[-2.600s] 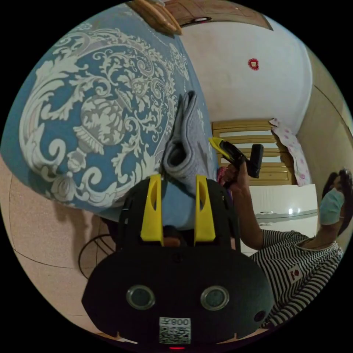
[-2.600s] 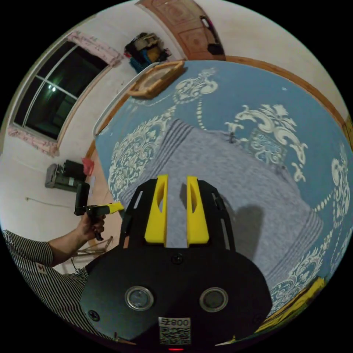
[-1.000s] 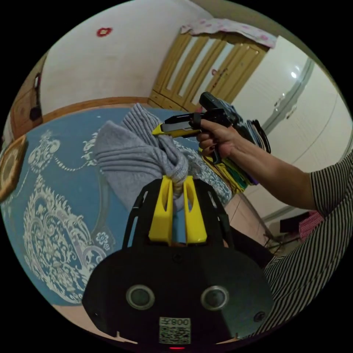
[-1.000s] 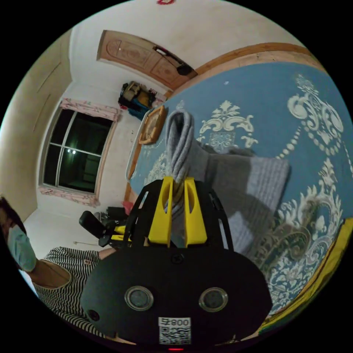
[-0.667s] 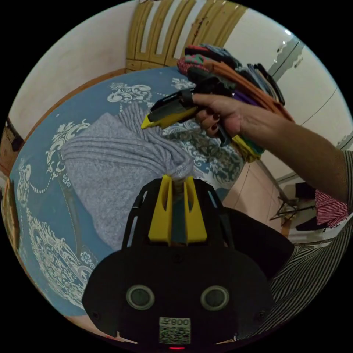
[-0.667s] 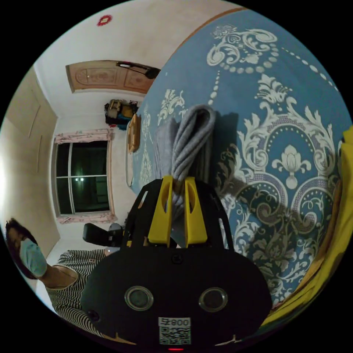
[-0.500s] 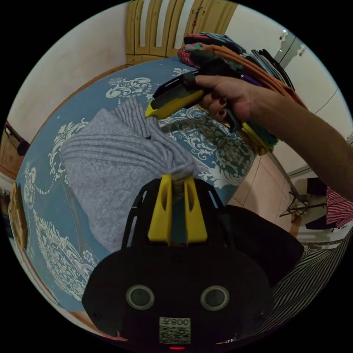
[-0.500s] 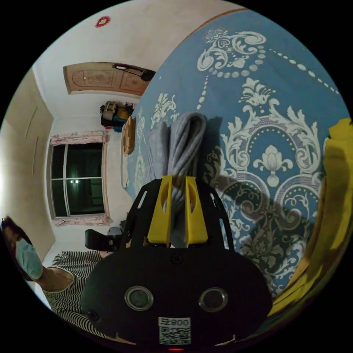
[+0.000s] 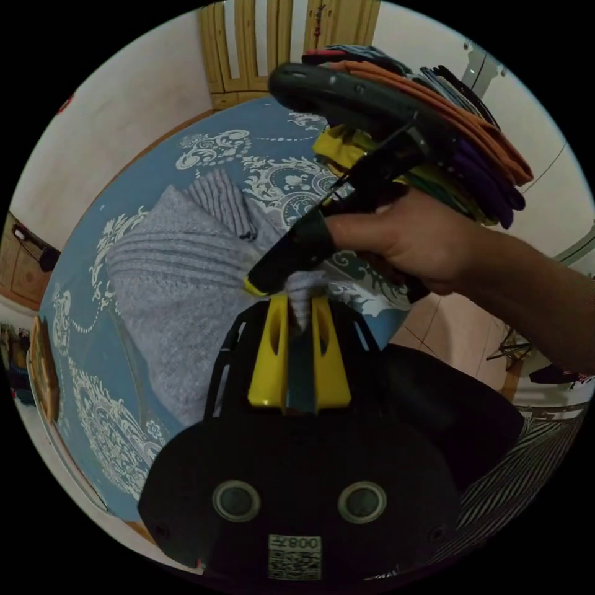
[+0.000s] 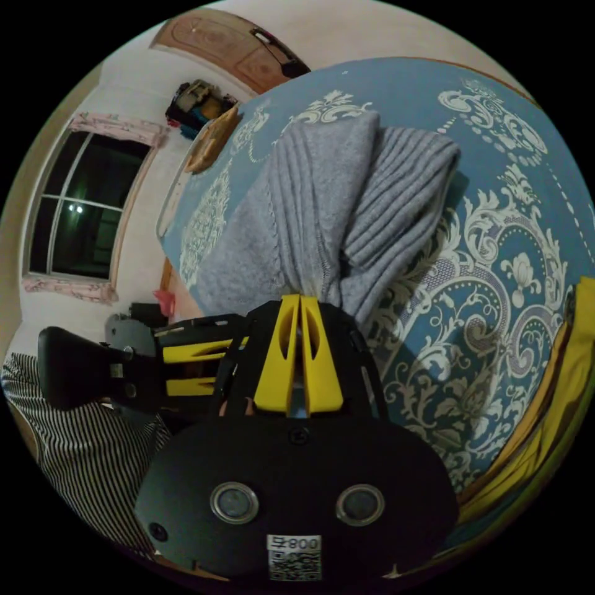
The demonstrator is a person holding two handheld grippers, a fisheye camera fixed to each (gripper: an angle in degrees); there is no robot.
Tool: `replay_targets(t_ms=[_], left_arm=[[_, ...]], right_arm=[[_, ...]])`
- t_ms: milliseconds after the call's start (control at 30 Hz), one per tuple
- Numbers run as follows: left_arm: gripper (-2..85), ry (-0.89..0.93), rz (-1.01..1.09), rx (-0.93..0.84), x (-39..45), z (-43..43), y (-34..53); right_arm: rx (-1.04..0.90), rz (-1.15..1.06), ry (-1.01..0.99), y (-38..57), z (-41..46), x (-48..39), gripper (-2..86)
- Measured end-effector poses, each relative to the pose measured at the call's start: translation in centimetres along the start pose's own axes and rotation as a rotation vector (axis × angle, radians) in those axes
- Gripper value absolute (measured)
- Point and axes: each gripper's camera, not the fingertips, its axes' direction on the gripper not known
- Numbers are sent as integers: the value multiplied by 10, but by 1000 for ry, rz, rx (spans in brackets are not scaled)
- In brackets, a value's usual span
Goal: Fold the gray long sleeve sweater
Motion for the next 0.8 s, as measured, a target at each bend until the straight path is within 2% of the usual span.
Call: replay_targets(t_ms=[100,167,233,267,367,500,633,733,800], left_arm=[[41,70,-44,80,-21,-25,21],[21,82,-162,162,-49,-46,45],[12,47,-264,168,-73,-50,59],[8,88,-294,155,-88,-45,67],[6,232,-338,122,-118,-27,80],[11,241,-333,138,-138,-56,82],[55,268,-456,269,-188,-101,116],[121,361,-601,343,-241,-114,149],[147,444,-696,338,-273,-106,165]], right_arm=[[20,22,-40,11,-12,4,0],[14,8,-17,18,-17,0,0],[12,11,-18,26,-22,-1,1],[12,13,-22,28,-24,0,1],[2,17,-29,37,-28,-1,2],[13,14,-47,52,-44,-4,9],[164,77,-93,87,-85,1,57],[232,185,-110,117,-106,13,130],[229,238,-146,130,-110,19,141]])
